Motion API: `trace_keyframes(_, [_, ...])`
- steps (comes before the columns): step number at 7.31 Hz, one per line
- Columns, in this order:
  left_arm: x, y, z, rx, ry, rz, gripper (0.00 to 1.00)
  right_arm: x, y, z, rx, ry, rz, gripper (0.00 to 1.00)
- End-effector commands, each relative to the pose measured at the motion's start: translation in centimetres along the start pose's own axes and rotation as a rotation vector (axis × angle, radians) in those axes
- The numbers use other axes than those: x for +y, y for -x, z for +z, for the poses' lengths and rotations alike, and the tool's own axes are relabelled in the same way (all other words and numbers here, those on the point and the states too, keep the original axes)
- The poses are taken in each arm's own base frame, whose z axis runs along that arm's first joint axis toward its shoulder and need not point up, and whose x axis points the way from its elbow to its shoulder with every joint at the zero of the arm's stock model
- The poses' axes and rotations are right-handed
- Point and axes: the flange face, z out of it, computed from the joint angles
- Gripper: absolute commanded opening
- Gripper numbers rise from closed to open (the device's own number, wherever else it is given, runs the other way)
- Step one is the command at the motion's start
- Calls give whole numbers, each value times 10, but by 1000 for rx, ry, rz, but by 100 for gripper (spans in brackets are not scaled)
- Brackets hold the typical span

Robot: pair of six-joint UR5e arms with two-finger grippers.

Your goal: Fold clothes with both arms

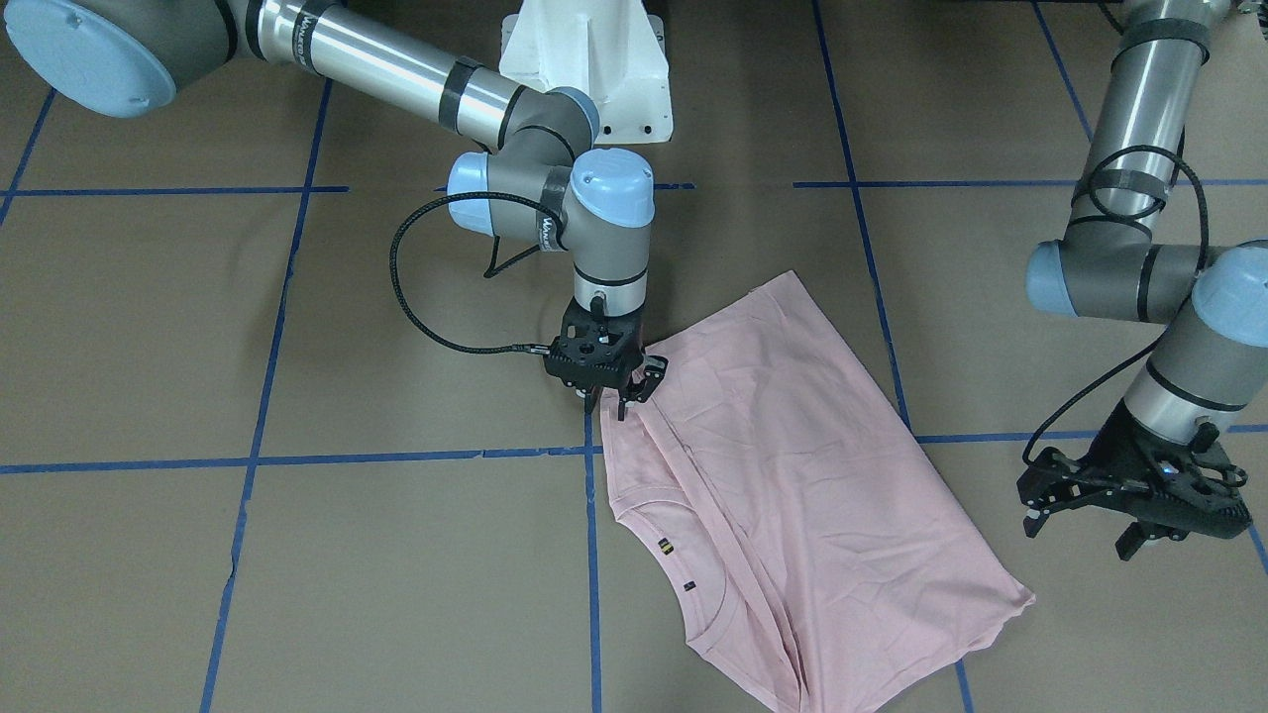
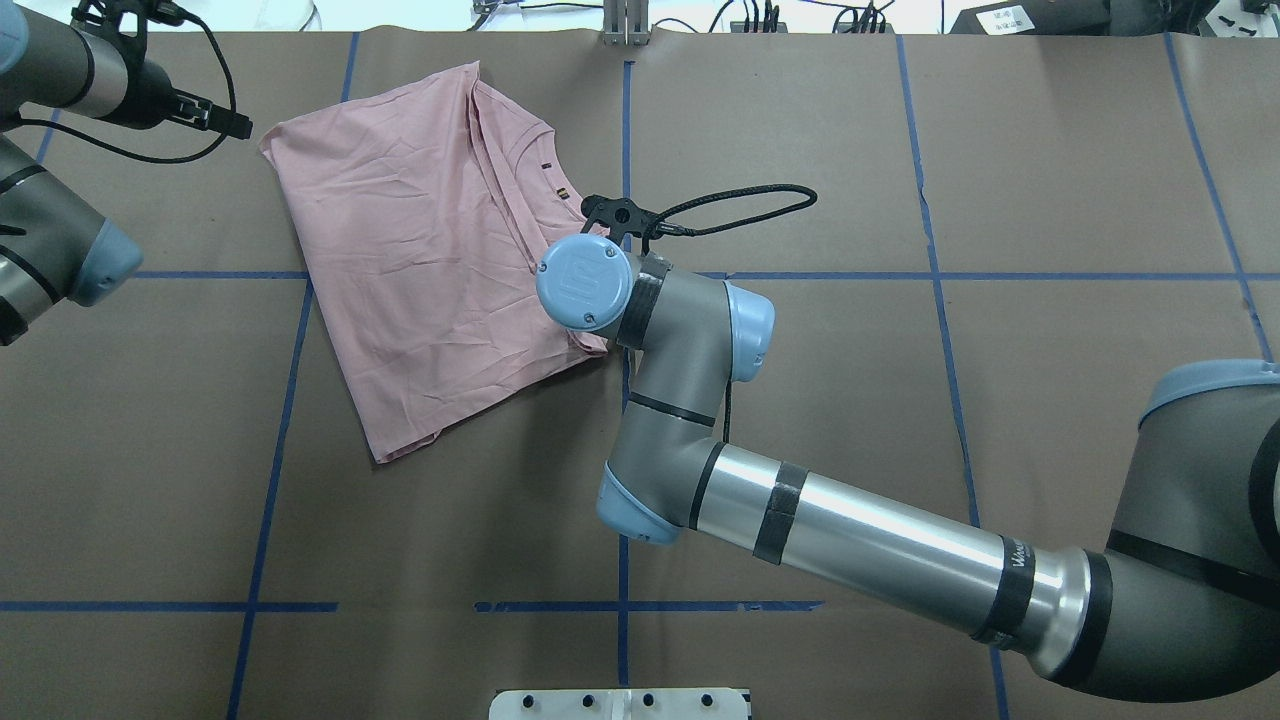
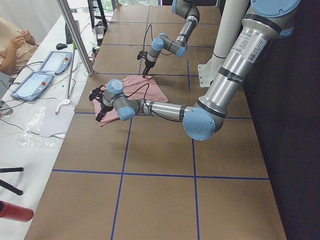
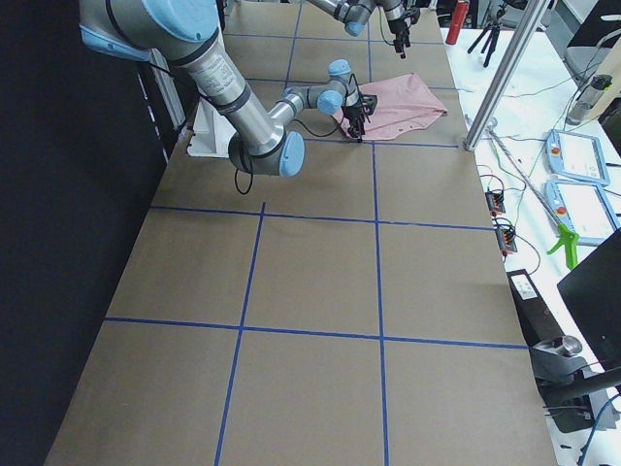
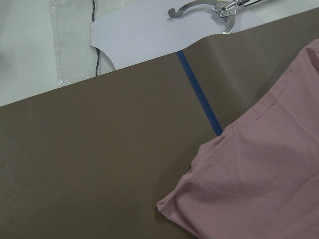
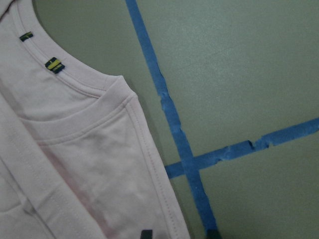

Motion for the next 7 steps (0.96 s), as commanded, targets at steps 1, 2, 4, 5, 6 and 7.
trace_keyframes(1, [0, 0, 0, 1, -1, -1, 100, -1, 1, -1, -1, -1, 8, 0])
trace_keyframes(2, [0, 0, 0, 1, -1, -1, 100, -1, 1, 0, 17, 0, 10, 0])
trace_keyframes(4, [-1, -2, -2, 3, -5, -1, 100, -2, 6, -9, 19, 0, 9, 0])
trace_keyframes(5, [-1, -2, -3, 4, -6, 0, 100, -4, 4, -18, 20, 4, 10, 0])
trace_keyframes(6, [-3, -3, -4, 5, -8, 1, 100, -4, -19, -32, 28, 6, 5, 0])
trace_keyframes(7, [-4, -6, -5, 9, -12, 3, 100, -4, -65, -37, 14, 3, 3, 0])
